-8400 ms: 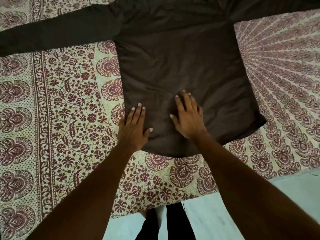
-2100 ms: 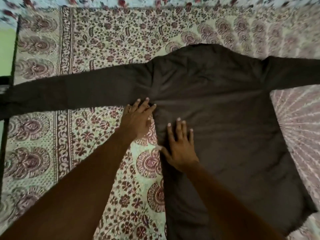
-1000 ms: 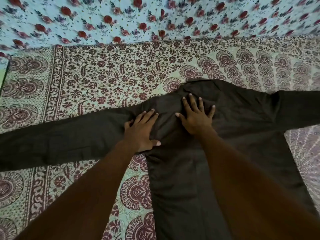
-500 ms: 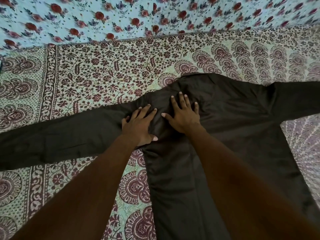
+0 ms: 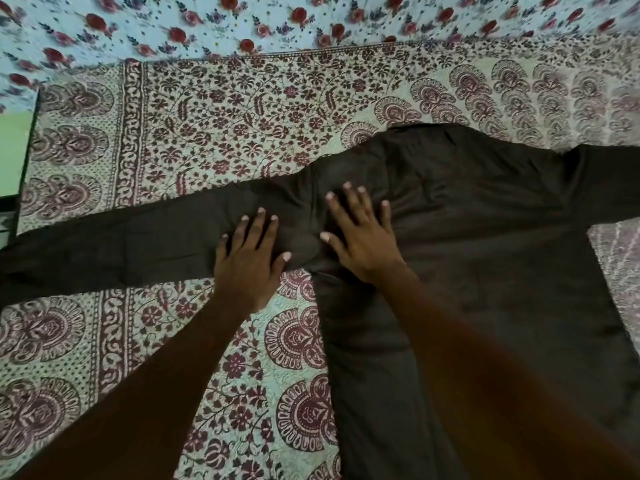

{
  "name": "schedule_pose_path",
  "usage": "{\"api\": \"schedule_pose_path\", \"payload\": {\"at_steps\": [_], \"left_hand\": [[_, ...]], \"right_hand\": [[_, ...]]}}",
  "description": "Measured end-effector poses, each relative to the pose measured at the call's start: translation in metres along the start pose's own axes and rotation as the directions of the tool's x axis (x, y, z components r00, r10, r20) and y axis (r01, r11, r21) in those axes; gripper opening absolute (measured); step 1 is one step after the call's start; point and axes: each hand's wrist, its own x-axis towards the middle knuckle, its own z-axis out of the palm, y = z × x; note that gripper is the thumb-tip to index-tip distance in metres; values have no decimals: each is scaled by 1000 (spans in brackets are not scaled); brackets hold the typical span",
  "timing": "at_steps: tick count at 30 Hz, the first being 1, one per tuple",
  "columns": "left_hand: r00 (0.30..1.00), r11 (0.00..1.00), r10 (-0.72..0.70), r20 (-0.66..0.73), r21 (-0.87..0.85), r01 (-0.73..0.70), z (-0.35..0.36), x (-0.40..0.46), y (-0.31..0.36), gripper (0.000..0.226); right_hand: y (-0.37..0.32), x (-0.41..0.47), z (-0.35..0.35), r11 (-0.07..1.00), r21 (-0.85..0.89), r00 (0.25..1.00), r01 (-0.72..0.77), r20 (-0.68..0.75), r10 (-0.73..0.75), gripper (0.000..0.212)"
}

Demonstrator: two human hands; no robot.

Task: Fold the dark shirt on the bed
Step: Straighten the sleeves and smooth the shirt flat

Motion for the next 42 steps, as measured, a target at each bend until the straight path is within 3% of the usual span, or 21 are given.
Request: {"api": "schedule_pose_path", "payload": {"at_steps": [2,3,7,11,15,18,19,22,25,27,29,30,32,34,35,36,38,40,42], "left_hand": [[999,999,-45,5,7,45,-1,-11,-24,67],[997,998,-70,16,0,70,-2,-17,-36,67],[991,991,-129,46,-12,130,-12,-41,-71,72],[984,987,-158,80,-23,160,-25,-56,-98,74],[985,988,-156,74,6,156,-31,-63,-120,72],[976,976,-217,30,-25,218,-30,-67,-136,66],[969,968,-246,19,-41,247,-30,-69,-141,65],[956,955,-293,-30,-56,292,-31,-74,-158,60],[933,937,-345,-105,-102,335,-36,-79,-178,52],[878,891,-449,-166,-146,429,-41,-84,-199,46],[768,788,-612,-189,-226,572,-45,-84,-218,50],[677,696,-715,-175,-280,661,-47,-84,-228,57],[431,424,-899,-77,-399,813,-50,-81,-249,72],[195,136,-978,67,-502,854,-52,-79,-268,82],[124,34,-983,132,-541,841,-52,-79,-278,83],[98,-26,-978,182,-580,815,-51,-79,-286,83],[130,-28,-975,178,-684,729,-50,-80,-298,78],[206,78,-977,57,-801,593,-53,-82,-302,72],[289,266,-946,-146,-860,436,-61,-84,-301,64]], "right_hand": [[-16,5,4,967,52,967,-249,71,245,83],[-28,7,6,952,43,946,-303,133,295,89],[-67,7,2,1000,-16,987,-13,159,15,89],[-108,17,8,994,-6,964,-112,243,111,96],[-138,29,14,995,55,980,84,177,-92,78],[-155,36,24,992,21,984,-122,136,118,82],[-162,36,27,993,-36,983,-115,142,119,86],[-184,36,34,974,-107,972,198,148,-181,80],[-208,42,36,984,-59,974,167,164,-156,80],[-232,48,42,977,-67,961,201,207,-184,86],[-251,52,46,969,-29,947,244,222,-232,88],[-258,53,50,973,-12,953,230,206,-223,86],[-265,49,60,981,-14,973,195,125,-192,79],[-265,42,69,982,-48,983,182,29,-181,73],[-265,41,73,981,-63,983,185,-2,-186,72],[-266,41,75,979,-74,982,187,-23,-190,71],[-268,42,76,978,-91,980,190,-39,-194,70],[-270,41,76,977,-94,981,189,-27,-192,70],[-272,40,76,978,-92,982,186,-7,-187,70]]}}
